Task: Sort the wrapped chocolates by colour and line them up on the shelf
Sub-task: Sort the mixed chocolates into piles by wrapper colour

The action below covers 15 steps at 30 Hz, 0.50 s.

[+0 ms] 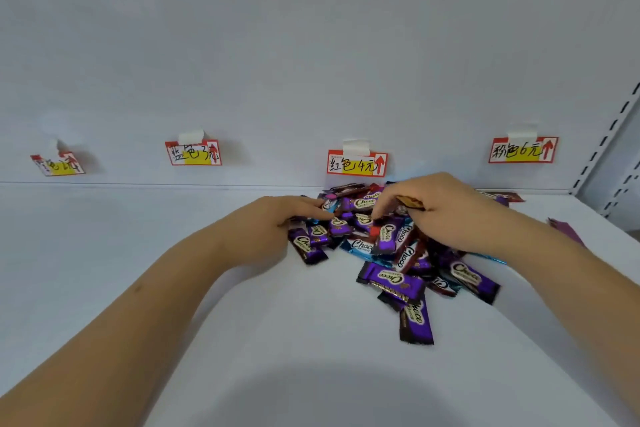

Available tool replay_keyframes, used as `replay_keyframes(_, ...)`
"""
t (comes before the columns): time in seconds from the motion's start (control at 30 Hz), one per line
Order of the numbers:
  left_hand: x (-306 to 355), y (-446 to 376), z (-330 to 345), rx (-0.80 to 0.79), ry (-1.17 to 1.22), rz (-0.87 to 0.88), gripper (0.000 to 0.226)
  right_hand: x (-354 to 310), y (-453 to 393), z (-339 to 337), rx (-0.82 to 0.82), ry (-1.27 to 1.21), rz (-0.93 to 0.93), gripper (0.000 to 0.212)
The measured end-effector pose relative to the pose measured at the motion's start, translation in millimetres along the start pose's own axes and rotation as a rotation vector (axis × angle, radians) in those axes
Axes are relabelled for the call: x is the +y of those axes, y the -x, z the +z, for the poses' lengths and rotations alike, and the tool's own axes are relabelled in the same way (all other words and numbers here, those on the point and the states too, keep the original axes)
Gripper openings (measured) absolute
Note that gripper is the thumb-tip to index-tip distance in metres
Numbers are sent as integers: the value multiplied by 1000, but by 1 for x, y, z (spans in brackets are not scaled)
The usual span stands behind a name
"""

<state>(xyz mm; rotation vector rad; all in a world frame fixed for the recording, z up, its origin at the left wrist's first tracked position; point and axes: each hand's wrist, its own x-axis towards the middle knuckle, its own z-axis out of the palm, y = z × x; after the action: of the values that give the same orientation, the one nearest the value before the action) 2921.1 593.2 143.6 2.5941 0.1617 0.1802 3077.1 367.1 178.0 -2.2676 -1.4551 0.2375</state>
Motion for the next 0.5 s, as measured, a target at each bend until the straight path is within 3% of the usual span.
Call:
replay_keyframes(0.13,5,3,-5,-23,40,47,74,-1,-16,12,101,23,20,68)
replay_keyframes(0.4,16,9,-14,-134,239,46,66,-6,-28,19,-119,123,33,76)
replay_keyframes(0.5,19,10,-18,-11,291,3,67,1,-19,9,-150,25,21,73)
